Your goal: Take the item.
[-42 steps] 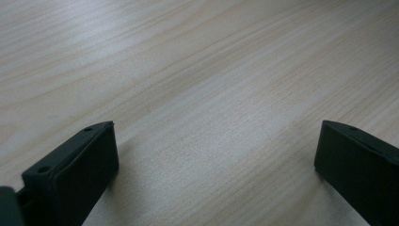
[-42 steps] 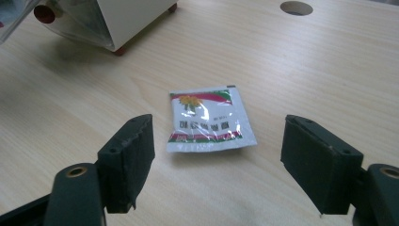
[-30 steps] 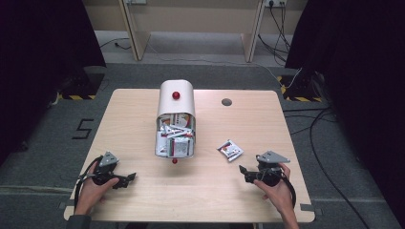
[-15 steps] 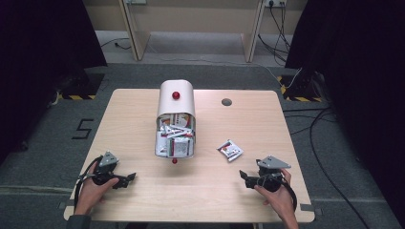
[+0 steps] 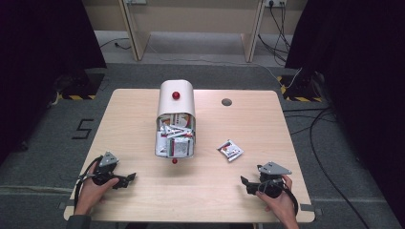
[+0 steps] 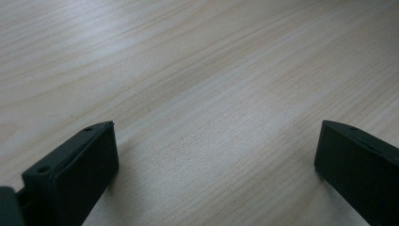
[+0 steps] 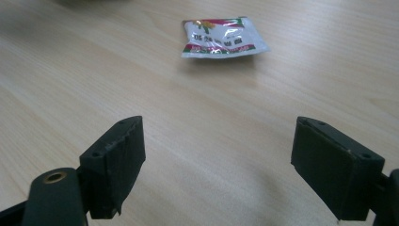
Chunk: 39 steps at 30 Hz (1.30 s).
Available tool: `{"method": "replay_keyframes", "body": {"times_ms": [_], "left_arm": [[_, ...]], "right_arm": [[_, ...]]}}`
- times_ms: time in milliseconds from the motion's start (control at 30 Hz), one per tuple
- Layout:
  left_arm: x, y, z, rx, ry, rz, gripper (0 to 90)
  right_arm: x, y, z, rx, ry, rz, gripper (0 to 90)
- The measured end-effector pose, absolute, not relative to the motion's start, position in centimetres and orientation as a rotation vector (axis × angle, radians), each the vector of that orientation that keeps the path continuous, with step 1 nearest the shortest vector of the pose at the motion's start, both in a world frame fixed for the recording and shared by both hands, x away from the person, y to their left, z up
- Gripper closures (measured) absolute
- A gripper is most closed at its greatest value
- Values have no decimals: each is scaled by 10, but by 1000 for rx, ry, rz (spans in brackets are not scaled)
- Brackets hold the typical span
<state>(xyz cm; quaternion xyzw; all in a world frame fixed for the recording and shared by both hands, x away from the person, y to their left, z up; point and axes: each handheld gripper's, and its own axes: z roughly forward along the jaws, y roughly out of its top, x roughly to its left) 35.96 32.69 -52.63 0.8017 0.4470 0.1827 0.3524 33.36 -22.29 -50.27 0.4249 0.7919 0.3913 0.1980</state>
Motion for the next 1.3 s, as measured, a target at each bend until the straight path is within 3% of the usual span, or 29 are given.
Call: {"method": "replay_keyframes", "body": {"times_ms": [1300], "left_arm": [[360, 327, -526, 2074, 1159, 473, 0]], "right_arm": [[297, -218, -515, 1185, 2255, 1056, 179]]}}
